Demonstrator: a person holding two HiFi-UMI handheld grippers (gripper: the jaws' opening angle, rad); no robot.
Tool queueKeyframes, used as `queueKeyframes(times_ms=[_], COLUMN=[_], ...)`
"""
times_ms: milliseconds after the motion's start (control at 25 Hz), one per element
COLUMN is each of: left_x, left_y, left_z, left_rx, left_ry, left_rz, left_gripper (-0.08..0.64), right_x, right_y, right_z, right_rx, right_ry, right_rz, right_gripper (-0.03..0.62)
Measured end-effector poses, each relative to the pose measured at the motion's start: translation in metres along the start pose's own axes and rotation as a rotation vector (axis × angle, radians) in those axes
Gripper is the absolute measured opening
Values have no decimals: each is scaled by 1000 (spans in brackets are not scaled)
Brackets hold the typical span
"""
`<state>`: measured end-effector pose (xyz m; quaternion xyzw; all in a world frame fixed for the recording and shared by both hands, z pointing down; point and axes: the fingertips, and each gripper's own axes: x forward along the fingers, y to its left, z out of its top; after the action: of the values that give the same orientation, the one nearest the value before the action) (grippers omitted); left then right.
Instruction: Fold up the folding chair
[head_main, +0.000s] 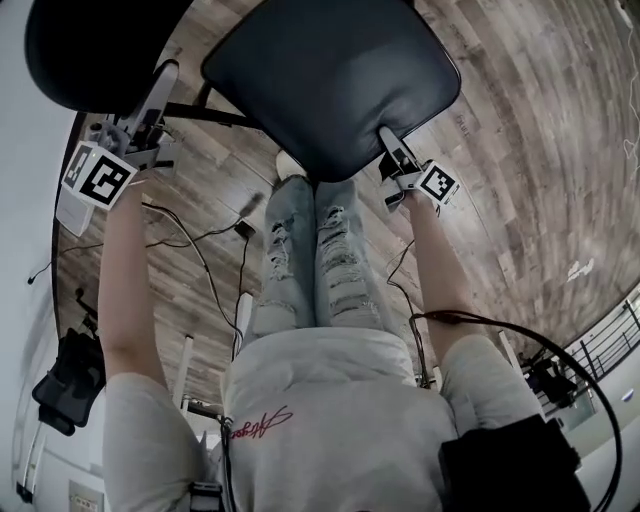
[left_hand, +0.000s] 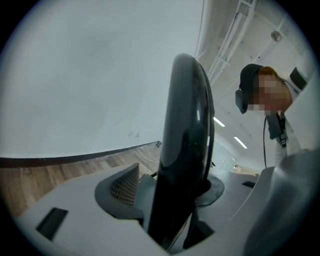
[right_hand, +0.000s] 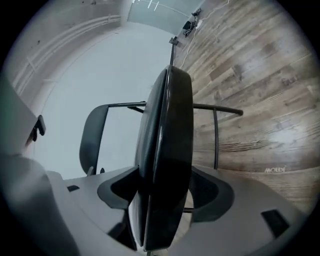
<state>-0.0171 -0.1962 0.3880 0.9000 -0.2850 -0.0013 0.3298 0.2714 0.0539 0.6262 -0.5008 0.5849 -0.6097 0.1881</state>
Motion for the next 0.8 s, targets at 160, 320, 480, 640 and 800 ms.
queueKeyframes(times_ms=[160, 320, 480, 640, 800], left_x=[4, 3, 4, 5, -3], left_y=[-7, -6, -11, -23, -36], left_z=[3, 2, 4, 21, 40], left_rx=[37, 40, 59, 120, 168], left_ry=[-30, -31, -36, -50, -56], left_rz=[-13, -3, -3, 7, 19], left_gripper=[81, 78, 77, 75, 75], right_x=[13, 19, 19, 25, 26], right_y=[6, 10, 16, 47, 92], right_z=[2, 1, 3, 14, 18], right_rx=[40, 111, 137, 137, 164], right_ry=[36, 11, 32, 35, 40], right_rz=[180, 239, 240, 156, 23], right_gripper=[282, 265, 262, 250, 250])
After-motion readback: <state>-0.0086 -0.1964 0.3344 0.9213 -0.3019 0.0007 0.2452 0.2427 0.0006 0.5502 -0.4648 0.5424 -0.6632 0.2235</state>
